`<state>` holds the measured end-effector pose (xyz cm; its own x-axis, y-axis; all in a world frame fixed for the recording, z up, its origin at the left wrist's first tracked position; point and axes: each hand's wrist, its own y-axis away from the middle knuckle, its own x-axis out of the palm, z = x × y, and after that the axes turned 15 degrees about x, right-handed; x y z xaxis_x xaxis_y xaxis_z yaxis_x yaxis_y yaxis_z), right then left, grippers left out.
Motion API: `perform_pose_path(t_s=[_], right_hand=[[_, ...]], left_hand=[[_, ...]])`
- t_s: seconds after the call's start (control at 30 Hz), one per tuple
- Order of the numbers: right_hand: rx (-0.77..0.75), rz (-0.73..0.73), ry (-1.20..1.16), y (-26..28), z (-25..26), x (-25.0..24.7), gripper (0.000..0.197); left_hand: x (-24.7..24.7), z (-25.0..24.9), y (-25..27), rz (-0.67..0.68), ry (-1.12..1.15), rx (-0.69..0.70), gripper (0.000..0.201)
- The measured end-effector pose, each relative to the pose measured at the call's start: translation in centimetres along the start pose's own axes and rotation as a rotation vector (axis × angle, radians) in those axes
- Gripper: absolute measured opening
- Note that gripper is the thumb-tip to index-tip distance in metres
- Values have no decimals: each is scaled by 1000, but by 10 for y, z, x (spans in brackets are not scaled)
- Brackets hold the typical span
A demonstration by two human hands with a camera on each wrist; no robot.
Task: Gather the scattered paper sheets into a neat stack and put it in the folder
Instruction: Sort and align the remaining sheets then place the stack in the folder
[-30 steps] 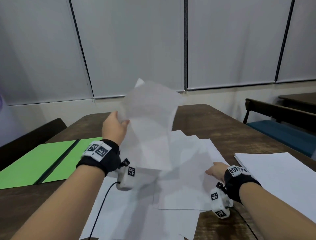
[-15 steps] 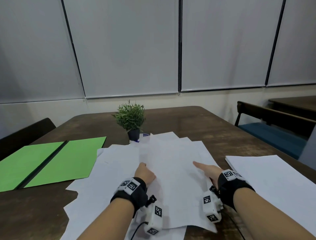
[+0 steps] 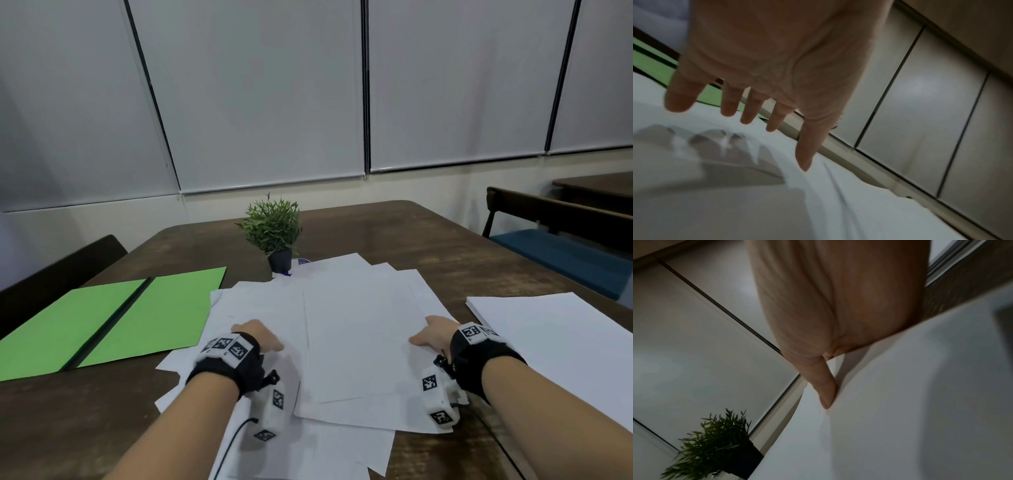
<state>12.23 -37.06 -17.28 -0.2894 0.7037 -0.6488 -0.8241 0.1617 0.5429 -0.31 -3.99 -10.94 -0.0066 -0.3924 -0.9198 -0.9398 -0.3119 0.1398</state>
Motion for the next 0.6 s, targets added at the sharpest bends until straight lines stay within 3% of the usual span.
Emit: perform_pose_path(t_s=[0.1, 0.23, 0.3, 0.6], right_hand=[[16, -8, -73, 3, 0, 1, 66], [-36, -3, 37, -15, 0, 2, 72], [-55, -11, 55, -33, -3, 1, 74], [-35, -21, 122, -8, 1, -1, 65]], left_hand=[[0, 35, 2, 45, -53, -95, 84], [-1, 53, 7, 16, -92, -138, 98], [-2, 58, 6, 13, -87, -149, 98], [-8, 63, 3, 21, 13, -114, 81]])
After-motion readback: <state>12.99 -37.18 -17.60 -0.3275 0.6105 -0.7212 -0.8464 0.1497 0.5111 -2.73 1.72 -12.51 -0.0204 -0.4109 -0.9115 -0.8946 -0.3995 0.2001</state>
